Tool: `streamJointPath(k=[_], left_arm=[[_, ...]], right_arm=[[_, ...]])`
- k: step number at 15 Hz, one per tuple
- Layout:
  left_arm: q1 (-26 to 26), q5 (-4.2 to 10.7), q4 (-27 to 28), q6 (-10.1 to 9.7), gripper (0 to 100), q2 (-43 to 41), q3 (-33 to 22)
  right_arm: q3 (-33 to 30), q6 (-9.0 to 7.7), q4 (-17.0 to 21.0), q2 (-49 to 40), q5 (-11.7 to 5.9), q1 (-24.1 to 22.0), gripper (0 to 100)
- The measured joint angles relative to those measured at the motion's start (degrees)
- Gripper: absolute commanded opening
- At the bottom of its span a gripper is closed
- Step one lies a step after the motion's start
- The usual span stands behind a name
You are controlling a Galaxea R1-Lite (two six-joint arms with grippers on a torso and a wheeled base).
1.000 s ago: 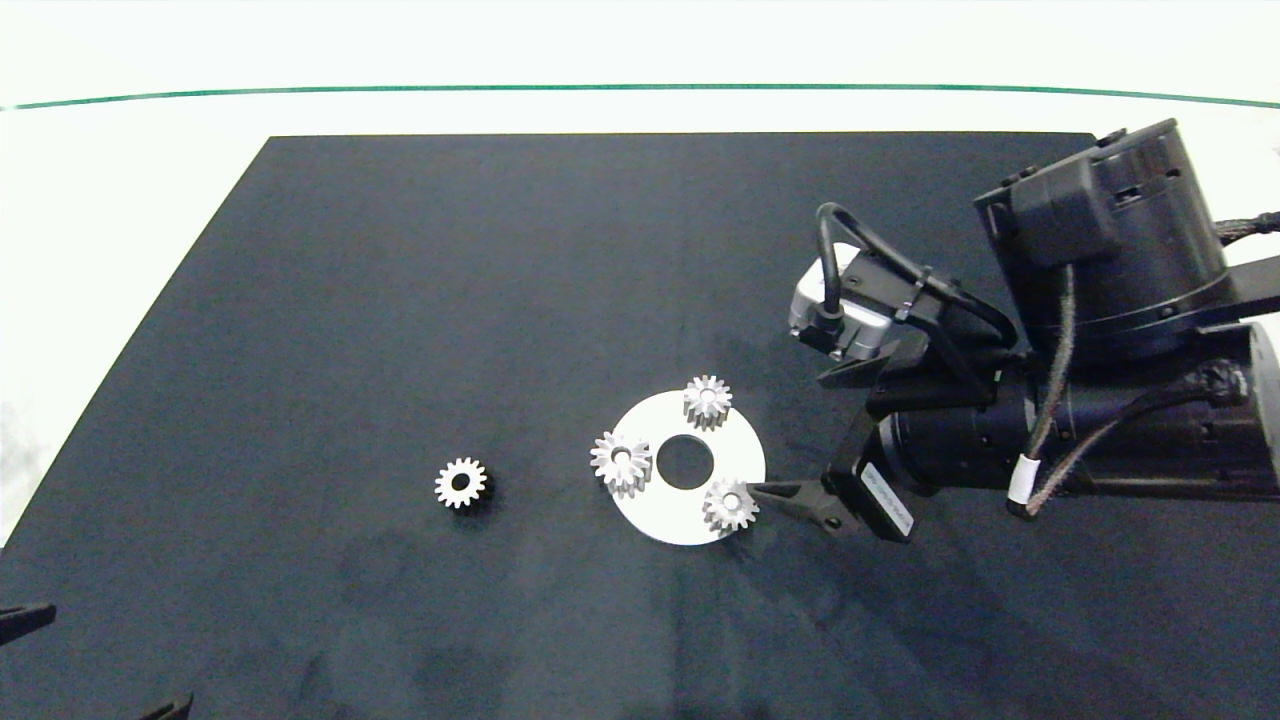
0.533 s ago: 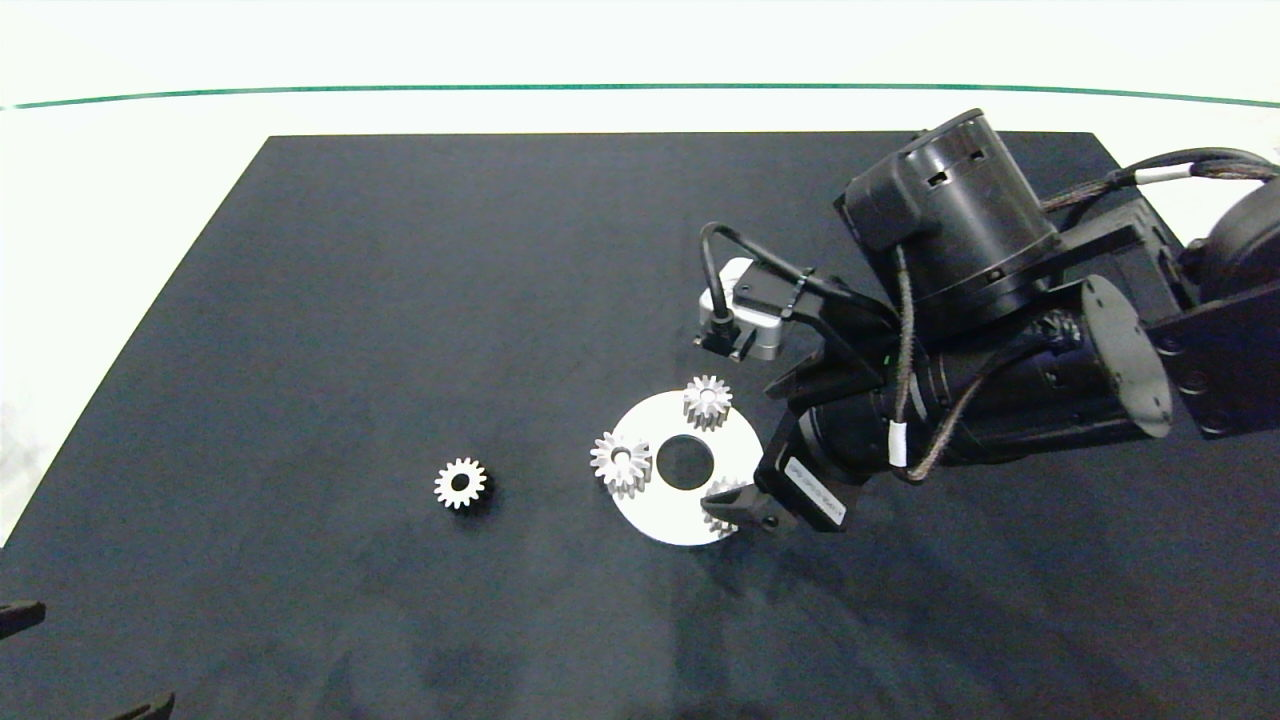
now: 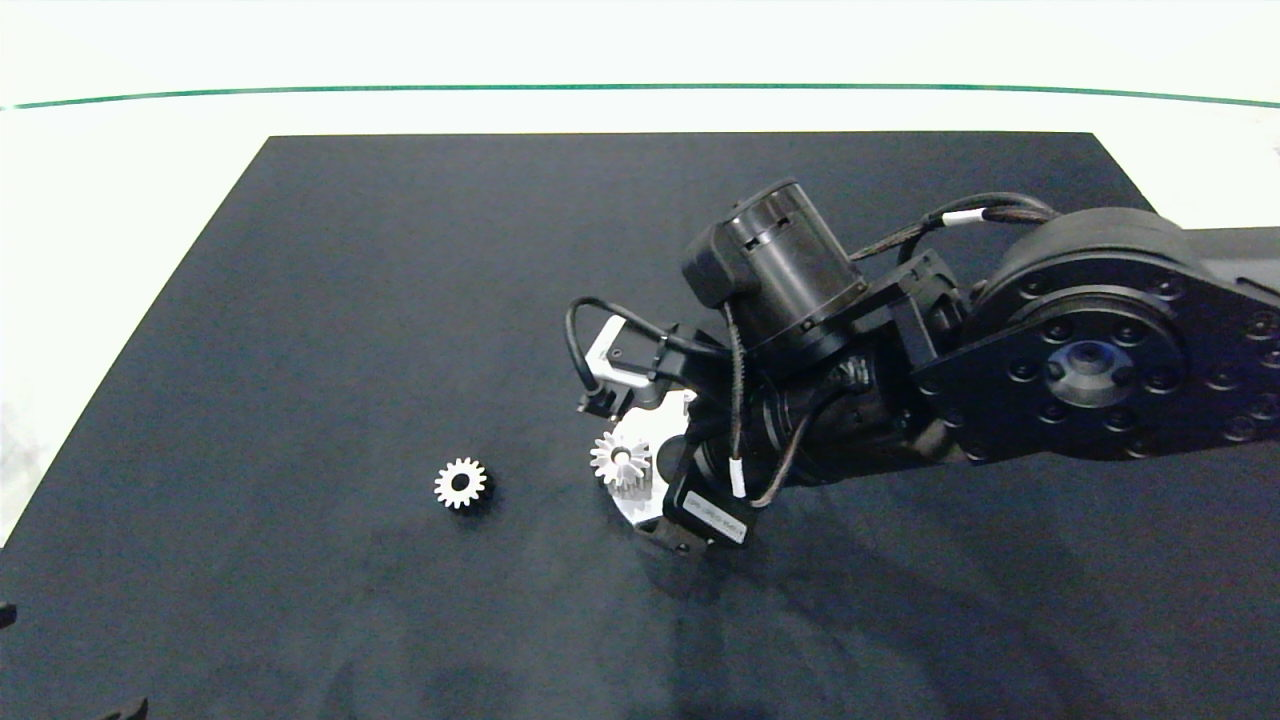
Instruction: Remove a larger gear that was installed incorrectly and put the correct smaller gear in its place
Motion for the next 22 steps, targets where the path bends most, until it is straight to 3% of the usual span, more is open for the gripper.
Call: streamJointPath(k=[4, 14, 22], left_arm=[[0.0, 0.02, 0.0, 0.01, 100, -0.5, 0.0], [0.0, 0.05, 0.0, 0.01, 100, -1.2, 0.0], [0.0, 0.02, 0.0, 0.01, 100, -1.3, 0.0]], right_arm=[[-3.0, -1.61, 0.1, 3.2, -1.44, 0.7, 100], [-10.7, -0.72, 0.7, 10.0, -1.51, 0.5, 100], [-12.0, -0.28, 1.6, 11.4, -1.57, 0.7, 85]])
